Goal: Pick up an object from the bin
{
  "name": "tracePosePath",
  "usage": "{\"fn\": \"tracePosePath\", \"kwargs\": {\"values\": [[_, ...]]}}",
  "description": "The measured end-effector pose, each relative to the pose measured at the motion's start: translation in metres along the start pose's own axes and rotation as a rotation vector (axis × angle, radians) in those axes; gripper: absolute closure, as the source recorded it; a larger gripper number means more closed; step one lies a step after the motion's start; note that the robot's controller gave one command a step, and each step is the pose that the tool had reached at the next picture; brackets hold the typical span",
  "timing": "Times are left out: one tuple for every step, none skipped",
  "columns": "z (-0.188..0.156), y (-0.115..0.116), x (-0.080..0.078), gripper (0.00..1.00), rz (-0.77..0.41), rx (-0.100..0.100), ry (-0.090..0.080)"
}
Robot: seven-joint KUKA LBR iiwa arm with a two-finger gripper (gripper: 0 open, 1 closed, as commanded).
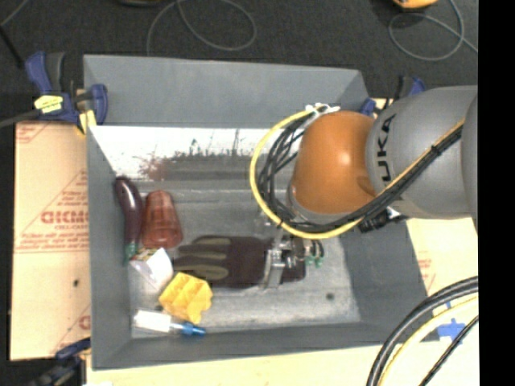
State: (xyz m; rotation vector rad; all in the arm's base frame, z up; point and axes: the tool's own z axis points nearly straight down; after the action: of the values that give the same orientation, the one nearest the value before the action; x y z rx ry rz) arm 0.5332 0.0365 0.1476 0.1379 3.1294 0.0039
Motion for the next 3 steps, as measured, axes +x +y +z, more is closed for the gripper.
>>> {"fn": "tracePosePath", "kwargs": {"values": [[0.03,-0.005,-0.013,0.0,0.101,0.002,0.003],[0.072,-0.02,-0.029,1.0,0.101,-0.002,0.004],[0.076,-0.022,-0.031,1.0,0.11,-0.002,0.003]]}}
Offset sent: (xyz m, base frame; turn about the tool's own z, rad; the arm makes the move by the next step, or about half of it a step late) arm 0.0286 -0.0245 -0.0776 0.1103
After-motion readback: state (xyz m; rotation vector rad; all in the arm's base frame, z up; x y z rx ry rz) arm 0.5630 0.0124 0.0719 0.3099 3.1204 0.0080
